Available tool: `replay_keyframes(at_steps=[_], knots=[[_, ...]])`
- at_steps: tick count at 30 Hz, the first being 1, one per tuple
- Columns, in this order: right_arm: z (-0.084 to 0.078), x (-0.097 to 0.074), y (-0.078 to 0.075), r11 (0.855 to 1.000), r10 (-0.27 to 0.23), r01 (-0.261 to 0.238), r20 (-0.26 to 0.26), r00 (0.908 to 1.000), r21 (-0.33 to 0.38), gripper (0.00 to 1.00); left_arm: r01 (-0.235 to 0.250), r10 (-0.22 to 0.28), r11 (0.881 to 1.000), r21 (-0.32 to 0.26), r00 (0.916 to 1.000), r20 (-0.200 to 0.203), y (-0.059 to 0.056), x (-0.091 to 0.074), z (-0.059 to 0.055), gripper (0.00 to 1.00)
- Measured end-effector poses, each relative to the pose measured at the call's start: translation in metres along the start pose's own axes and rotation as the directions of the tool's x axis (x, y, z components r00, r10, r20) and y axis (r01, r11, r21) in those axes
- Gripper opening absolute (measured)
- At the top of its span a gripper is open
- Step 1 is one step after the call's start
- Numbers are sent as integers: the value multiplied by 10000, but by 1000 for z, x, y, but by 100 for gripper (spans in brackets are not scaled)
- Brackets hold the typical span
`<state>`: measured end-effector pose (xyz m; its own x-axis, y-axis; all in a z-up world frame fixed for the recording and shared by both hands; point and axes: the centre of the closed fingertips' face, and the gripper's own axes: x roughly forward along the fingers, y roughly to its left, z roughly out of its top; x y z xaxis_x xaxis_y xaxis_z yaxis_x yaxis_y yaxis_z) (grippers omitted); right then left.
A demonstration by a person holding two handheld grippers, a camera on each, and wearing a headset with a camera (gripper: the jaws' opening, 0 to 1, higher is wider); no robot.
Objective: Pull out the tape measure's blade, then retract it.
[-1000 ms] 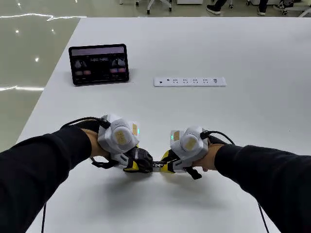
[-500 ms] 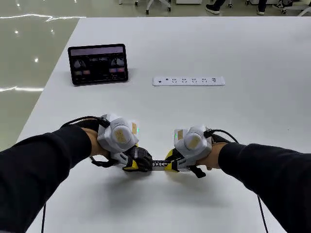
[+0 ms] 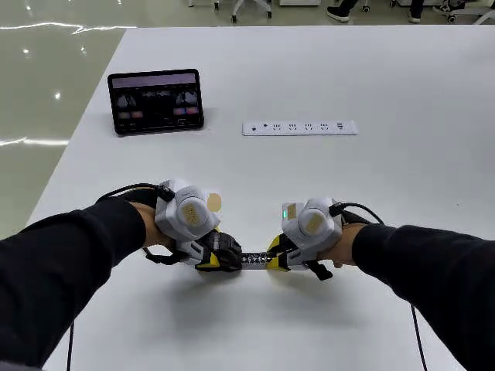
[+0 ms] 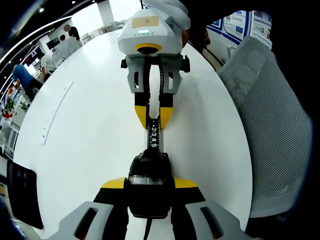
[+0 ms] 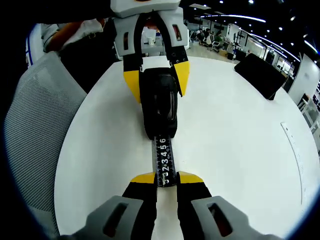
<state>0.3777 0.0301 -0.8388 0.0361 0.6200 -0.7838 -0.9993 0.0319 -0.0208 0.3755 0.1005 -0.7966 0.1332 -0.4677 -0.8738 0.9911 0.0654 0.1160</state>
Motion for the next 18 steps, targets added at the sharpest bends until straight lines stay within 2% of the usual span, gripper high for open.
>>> replay_keyframes(at_steps=[18], knots=[[-9,-6,0,9999,-3,5,-134,9999,109,10,-21,21,10000,-13,10000,-13,0,0,0,28]])
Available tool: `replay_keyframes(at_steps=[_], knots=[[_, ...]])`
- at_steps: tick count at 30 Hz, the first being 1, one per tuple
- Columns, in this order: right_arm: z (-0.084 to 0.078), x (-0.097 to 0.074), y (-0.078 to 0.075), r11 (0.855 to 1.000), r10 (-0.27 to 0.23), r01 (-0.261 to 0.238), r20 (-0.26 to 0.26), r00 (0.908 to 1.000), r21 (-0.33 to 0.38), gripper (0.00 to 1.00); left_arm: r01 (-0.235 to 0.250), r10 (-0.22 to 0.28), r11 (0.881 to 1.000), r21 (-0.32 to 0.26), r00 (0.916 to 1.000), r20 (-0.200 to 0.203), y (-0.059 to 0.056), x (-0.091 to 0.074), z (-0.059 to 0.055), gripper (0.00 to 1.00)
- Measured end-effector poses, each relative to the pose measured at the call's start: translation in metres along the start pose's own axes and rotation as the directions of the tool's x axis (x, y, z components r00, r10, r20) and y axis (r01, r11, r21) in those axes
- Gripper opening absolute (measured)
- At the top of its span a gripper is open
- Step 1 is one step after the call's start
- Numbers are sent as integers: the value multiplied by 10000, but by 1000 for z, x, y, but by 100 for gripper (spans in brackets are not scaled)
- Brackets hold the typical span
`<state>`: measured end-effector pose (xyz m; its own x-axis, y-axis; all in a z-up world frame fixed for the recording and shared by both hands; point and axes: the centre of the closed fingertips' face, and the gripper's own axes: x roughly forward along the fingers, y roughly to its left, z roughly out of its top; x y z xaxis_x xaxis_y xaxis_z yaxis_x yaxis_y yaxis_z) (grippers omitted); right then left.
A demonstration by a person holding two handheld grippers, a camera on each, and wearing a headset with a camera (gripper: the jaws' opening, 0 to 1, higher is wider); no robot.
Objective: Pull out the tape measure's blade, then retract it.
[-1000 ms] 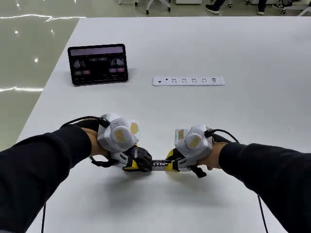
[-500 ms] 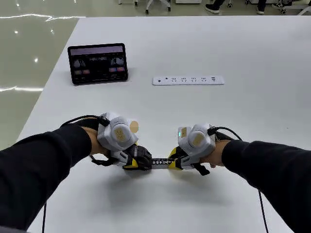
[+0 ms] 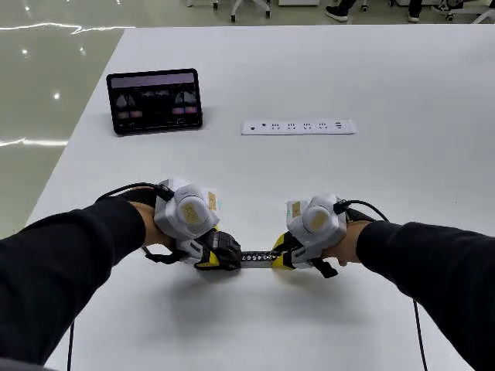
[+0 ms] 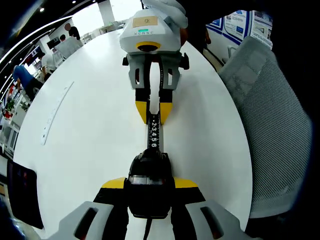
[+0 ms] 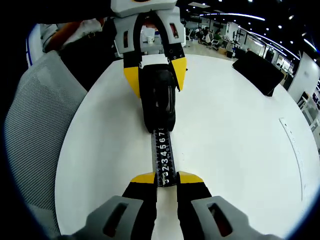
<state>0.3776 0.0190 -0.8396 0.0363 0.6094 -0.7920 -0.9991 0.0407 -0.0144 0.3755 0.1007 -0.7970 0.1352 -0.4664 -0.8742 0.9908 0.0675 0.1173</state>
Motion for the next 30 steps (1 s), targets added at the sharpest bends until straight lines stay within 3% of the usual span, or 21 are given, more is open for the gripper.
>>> replay_keyframes(at_steps=[30], knots=[[-18,-13,-3,9998,-80,83,-162,9998,182,10,-25,25,10000,-29,10000,64,-1,0,1,28]])
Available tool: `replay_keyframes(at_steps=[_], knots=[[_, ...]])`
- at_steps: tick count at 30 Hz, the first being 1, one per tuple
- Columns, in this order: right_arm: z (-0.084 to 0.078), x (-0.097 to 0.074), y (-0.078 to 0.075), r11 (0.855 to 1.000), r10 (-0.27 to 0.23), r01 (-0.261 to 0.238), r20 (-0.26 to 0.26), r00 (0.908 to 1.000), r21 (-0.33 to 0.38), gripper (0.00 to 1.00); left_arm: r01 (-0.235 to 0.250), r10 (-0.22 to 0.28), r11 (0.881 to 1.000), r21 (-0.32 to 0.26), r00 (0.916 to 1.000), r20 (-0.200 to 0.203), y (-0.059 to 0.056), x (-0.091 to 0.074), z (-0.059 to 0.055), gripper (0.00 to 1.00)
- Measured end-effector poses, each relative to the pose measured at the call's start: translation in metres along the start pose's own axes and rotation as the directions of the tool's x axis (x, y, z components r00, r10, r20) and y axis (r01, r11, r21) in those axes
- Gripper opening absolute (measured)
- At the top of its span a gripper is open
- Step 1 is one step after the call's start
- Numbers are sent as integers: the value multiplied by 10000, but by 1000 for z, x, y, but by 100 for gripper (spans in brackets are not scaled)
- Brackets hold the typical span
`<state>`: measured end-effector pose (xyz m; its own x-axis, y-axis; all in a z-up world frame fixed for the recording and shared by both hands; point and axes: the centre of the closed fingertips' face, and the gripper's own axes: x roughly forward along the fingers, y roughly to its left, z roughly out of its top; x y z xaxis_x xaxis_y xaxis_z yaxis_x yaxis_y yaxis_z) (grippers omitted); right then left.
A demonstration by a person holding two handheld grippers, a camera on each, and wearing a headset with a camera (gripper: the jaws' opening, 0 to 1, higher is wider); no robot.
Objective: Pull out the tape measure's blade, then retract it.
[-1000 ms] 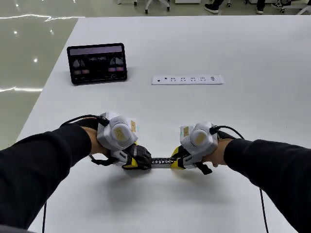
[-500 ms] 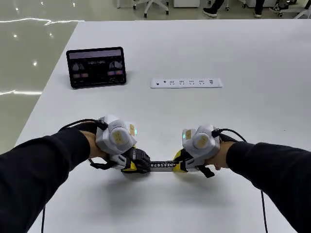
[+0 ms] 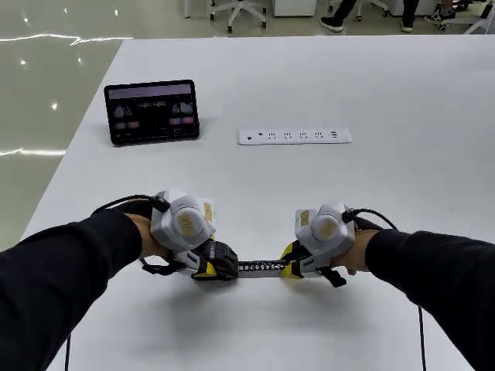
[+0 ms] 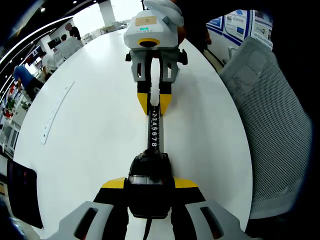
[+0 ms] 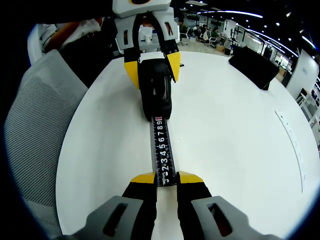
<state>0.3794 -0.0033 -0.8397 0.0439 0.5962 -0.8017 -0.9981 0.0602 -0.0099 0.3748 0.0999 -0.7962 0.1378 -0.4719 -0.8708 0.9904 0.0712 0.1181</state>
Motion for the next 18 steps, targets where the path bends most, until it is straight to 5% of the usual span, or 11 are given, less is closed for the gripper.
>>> replay_keyframes(at_steps=[18], knots=[[-16,-11,-1,9997,-94,95,-76,9999,222,10,12,-12,10000,6,10000,-19,0,0,0,28]])
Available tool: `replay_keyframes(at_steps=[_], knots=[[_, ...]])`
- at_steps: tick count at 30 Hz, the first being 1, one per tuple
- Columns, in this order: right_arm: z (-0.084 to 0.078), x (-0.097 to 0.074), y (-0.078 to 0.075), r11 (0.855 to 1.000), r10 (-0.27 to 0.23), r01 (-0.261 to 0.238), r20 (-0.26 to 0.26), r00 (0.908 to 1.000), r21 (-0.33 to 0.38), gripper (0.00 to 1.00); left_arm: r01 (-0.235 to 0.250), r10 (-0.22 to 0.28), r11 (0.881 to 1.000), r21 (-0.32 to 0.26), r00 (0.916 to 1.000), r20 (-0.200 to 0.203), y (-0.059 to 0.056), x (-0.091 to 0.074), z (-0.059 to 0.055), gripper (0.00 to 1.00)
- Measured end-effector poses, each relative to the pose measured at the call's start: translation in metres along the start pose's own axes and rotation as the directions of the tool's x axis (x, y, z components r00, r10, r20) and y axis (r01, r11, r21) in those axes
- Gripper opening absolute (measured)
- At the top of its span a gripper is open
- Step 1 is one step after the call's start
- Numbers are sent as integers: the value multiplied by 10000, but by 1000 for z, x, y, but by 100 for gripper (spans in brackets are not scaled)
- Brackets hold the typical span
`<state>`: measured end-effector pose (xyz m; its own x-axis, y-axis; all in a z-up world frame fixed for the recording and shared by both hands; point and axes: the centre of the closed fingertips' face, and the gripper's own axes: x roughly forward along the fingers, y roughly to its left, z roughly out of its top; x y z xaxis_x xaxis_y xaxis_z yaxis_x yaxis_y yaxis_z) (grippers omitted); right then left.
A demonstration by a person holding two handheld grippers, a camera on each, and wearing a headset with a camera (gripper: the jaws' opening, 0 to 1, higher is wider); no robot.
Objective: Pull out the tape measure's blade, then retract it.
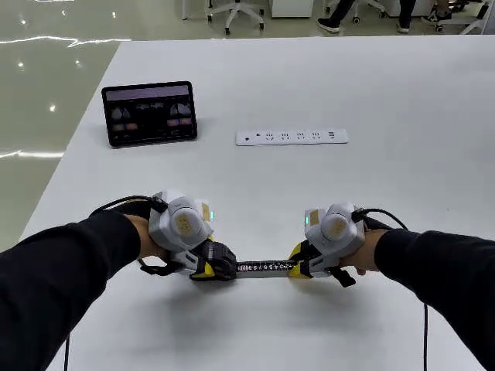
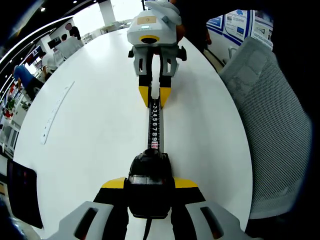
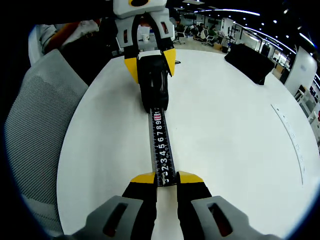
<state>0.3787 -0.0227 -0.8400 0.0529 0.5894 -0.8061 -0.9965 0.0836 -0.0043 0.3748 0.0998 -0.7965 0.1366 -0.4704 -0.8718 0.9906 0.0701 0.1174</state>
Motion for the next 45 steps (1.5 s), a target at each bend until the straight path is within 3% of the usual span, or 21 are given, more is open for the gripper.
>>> replay_keyframes(at_steps=[45], knots=[[-30,-22,-5,9990,-181,190,-235,9996,402,10,8,-8,10000,-7,10000,50,1,0,0,28]])
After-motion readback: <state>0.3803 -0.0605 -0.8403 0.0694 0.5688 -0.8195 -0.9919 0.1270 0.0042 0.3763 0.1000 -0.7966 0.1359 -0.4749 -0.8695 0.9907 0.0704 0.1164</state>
